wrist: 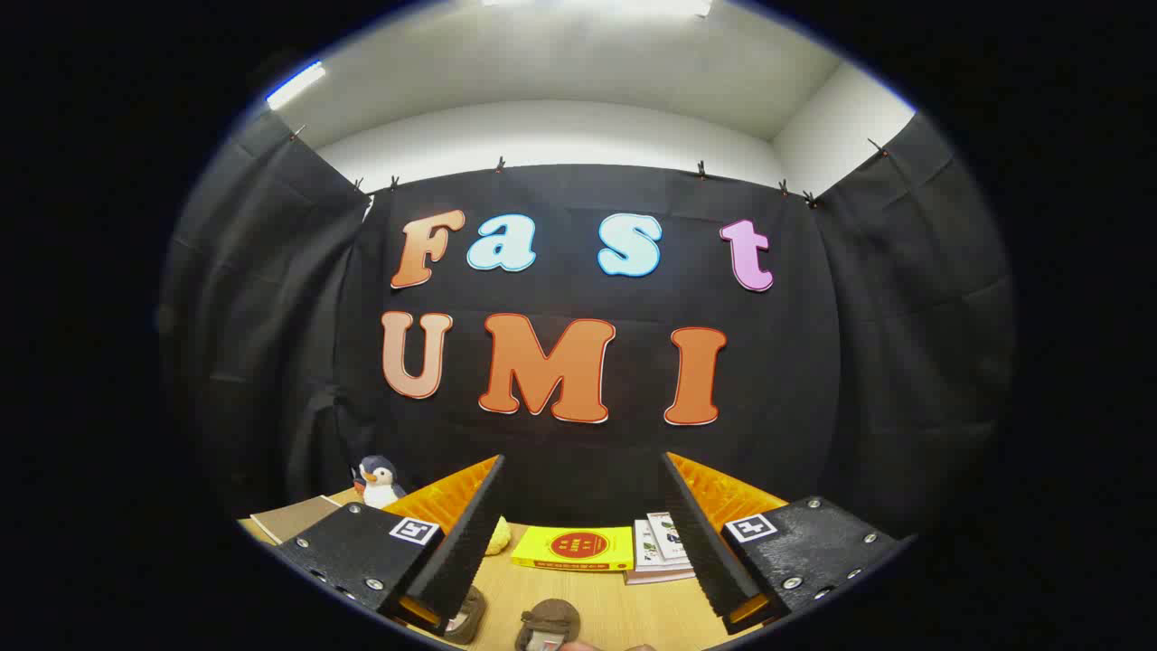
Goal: Open the storage box then place both shoes into the box .Put the left shoe in first, then the right shoe, with the right side of both shoes facing outward in a uniform manner.
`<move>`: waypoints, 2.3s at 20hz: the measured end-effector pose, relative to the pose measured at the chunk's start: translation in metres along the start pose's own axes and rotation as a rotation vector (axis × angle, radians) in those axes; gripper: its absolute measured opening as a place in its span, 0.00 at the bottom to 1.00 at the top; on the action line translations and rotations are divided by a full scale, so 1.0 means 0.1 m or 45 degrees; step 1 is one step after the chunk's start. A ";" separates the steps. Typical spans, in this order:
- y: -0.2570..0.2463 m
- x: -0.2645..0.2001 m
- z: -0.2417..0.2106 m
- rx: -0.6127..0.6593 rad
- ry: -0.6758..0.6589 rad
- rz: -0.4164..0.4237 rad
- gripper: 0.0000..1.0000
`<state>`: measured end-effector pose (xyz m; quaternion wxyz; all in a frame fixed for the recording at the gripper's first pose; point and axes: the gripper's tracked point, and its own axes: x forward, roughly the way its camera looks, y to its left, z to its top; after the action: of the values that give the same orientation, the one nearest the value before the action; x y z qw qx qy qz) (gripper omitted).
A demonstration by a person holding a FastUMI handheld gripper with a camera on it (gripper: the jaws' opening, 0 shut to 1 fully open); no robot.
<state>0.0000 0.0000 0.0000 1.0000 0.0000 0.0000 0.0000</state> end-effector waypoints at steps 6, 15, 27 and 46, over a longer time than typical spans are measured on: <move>0.10 0.03 -0.02 0.027 0.010 0.038 0.99; 0.14 0.03 0.01 0.062 -0.011 0.048 0.99; 0.73 0.06 -0.81 0.033 0.190 0.219 0.99; 1.57 -0.22 -3.30 -0.011 1.084 0.438 0.98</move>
<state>-0.0225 0.1572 -0.3301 0.8965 -0.0042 0.4107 0.1659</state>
